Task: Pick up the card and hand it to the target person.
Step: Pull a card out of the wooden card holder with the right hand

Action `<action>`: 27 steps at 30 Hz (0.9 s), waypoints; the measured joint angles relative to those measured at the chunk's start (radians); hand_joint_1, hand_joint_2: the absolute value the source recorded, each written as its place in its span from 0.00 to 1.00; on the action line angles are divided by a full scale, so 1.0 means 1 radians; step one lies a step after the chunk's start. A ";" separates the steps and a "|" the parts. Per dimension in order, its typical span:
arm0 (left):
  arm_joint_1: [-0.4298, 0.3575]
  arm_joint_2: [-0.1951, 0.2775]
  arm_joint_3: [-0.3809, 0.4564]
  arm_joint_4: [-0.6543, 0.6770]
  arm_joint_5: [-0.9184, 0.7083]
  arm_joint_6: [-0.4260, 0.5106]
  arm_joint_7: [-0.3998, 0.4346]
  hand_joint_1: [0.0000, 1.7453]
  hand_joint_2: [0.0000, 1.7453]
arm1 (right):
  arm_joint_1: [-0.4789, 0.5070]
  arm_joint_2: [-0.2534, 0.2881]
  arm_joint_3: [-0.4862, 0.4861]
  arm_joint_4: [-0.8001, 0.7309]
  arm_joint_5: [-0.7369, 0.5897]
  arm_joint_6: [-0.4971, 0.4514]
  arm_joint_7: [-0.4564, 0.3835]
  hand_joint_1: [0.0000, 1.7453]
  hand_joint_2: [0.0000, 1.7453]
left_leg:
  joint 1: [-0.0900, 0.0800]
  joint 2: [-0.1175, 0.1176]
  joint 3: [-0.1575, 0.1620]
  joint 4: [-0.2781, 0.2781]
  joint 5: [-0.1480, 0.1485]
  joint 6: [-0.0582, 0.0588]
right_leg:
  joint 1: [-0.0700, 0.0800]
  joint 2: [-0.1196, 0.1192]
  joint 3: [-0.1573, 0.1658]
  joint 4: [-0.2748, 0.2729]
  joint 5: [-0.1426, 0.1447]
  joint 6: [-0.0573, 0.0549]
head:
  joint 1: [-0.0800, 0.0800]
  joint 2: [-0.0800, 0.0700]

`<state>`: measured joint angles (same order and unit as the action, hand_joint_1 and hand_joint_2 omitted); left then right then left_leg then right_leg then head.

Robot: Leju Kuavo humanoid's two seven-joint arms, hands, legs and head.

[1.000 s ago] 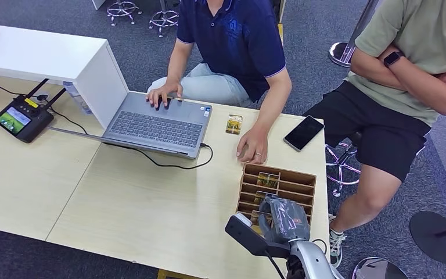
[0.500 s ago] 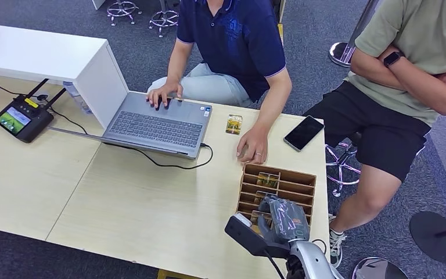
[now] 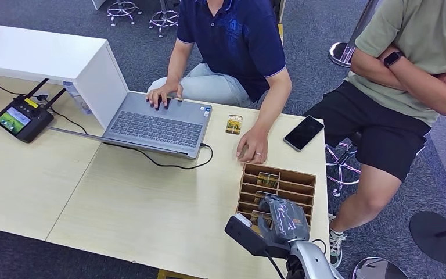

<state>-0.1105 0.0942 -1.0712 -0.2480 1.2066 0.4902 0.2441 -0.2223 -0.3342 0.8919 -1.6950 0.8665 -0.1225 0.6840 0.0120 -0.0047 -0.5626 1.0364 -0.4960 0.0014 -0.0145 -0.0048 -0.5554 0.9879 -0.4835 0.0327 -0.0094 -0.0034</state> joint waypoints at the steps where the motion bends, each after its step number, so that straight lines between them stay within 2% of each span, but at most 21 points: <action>1: 0.000 0.000 0.000 0.000 0.000 0.000 0.000 0.00 0.00 | 0.000 0.000 0.000 0.001 0.000 0.000 0.000 0.61 1.00 | 0.000 0.000 0.000 0.000 0.000 0.000 | 0.000 0.000 0.000 0.000 0.000 0.000 | 0.000 0.000; 16: 0.000 0.000 0.000 0.000 0.000 0.000 -0.003 0.00 0.00 | 0.001 0.002 0.000 0.013 -0.007 0.000 0.000 0.61 1.00 | 0.000 0.000 0.000 0.000 0.000 0.000 | 0.000 0.000 0.000 0.000 0.000 0.000 | 0.000 0.000; 23: 0.000 0.000 0.000 0.000 0.000 0.000 -0.003 0.00 0.00 | 0.004 0.002 0.000 0.019 -0.013 0.000 0.000 0.69 1.00 | 0.000 0.000 0.000 0.000 0.000 0.000 | 0.000 0.000 0.000 0.000 0.000 0.000 | 0.000 0.000; 27: 0.000 0.000 0.000 0.000 0.000 0.000 -0.003 0.00 0.00 | 0.005 0.002 0.000 0.021 -0.014 0.000 0.000 0.81 1.00 | 0.000 0.000 0.000 0.000 0.000 0.000 | 0.000 0.000 0.000 0.000 0.000 0.000 | 0.000 0.000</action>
<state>-0.1105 0.0942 -1.0712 -0.2480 1.2066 0.4902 0.2411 -0.2168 -0.3319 0.8923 -1.6738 0.8525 -0.1221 0.6835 0.0120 -0.0047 -0.5625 1.0364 -0.4960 0.0014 -0.0145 -0.0048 -0.5554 0.9879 -0.4835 0.0327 -0.0094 -0.0034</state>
